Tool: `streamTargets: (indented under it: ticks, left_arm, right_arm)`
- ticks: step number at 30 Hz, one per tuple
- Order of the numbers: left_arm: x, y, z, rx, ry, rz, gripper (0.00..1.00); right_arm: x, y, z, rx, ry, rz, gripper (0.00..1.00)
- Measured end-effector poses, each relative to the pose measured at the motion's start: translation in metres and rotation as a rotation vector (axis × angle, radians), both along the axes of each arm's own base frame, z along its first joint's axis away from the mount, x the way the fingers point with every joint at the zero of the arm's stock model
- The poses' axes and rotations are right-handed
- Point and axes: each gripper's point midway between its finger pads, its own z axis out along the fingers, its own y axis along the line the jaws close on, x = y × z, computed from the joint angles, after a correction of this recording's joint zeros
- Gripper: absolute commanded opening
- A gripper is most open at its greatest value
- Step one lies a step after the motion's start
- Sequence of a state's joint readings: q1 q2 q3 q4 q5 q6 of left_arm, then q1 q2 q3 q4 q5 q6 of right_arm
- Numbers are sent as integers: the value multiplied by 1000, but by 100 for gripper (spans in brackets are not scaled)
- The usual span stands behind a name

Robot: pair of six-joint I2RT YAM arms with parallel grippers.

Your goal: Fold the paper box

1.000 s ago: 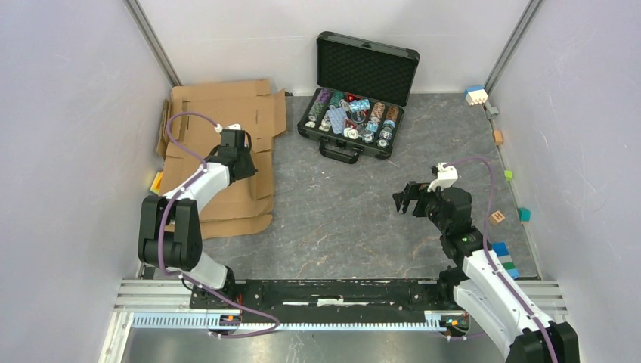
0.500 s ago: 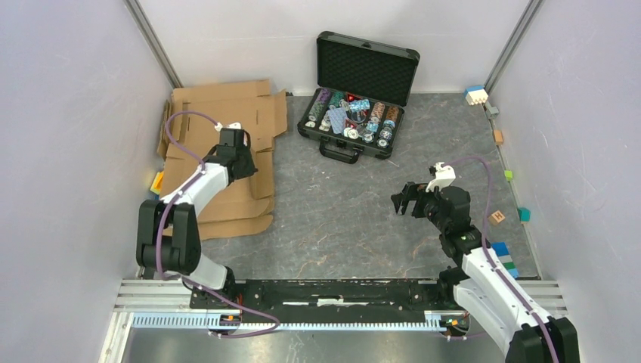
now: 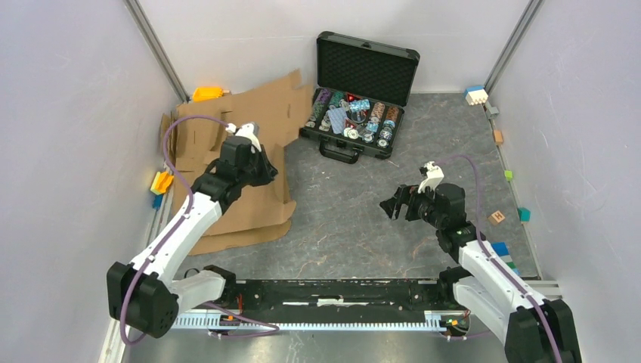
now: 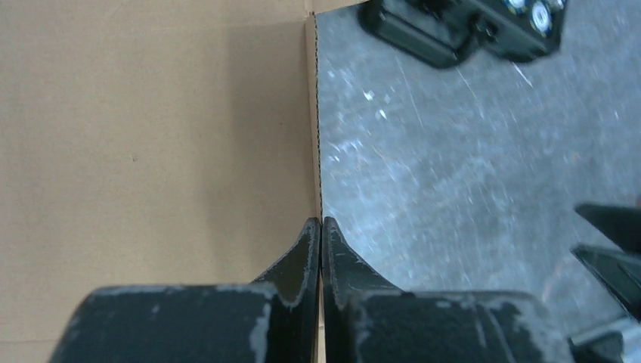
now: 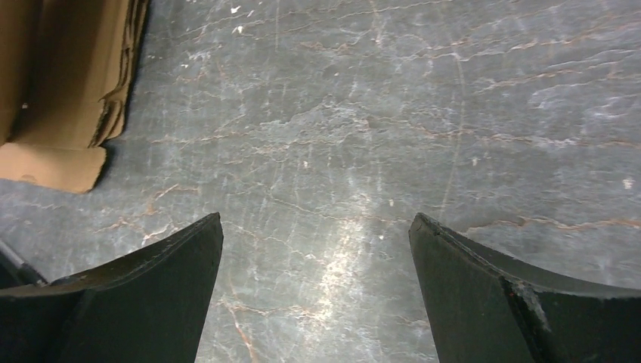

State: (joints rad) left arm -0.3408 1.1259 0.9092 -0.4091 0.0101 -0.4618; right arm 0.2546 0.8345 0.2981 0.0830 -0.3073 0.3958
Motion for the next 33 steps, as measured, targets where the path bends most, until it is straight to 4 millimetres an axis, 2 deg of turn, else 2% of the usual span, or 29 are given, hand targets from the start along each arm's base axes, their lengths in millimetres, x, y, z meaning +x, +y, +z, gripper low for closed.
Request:
streamTargets:
  ticks: [3,7,9,12,14,16,21,22,25,27,29,33]
  left_arm:
    - [-16,-20,-3,-30,39,-73,2]
    - [-42,-57,-1,-102,86,-216,2]
    - [-59,-79,-2,-111,104,-293,2]
    - [-98,-118,-2,-121,128,-450,2]
    - [-120,-134,-8,-122,154,-526,2]
    - [-136,-144,-20,-109,188,-571,3]
    - [-165,-159,-61,-47,276,-649,17]
    - [-170,-161,-70,-36,296,-660,24]
    - [-179,-167,-89,-22,341,-678,63]
    - [-183,-171,-96,-39,359,-684,77]
    - [-184,-172,-97,-51,367,-683,83]
    - [-166,-168,-87,-56,349,-635,84]
  right_arm:
    - [-2,7,-1,32,23,28,98]
    - [-3,18,1,70,59,71,98]
    - [4,20,12,73,54,74,98]
    - [18,19,37,75,3,51,98]
    - [24,15,46,70,-23,15,98]
    - [25,7,47,55,-25,-34,98]
    - [22,-21,43,12,-21,-191,98]
    - [20,-26,41,4,-21,-219,98]
    - [15,-40,35,-23,-18,-285,98]
    - [13,-48,31,-43,-17,-324,98]
    - [12,-56,26,-66,-9,-362,98]
    - [8,-71,6,-128,57,-430,97]
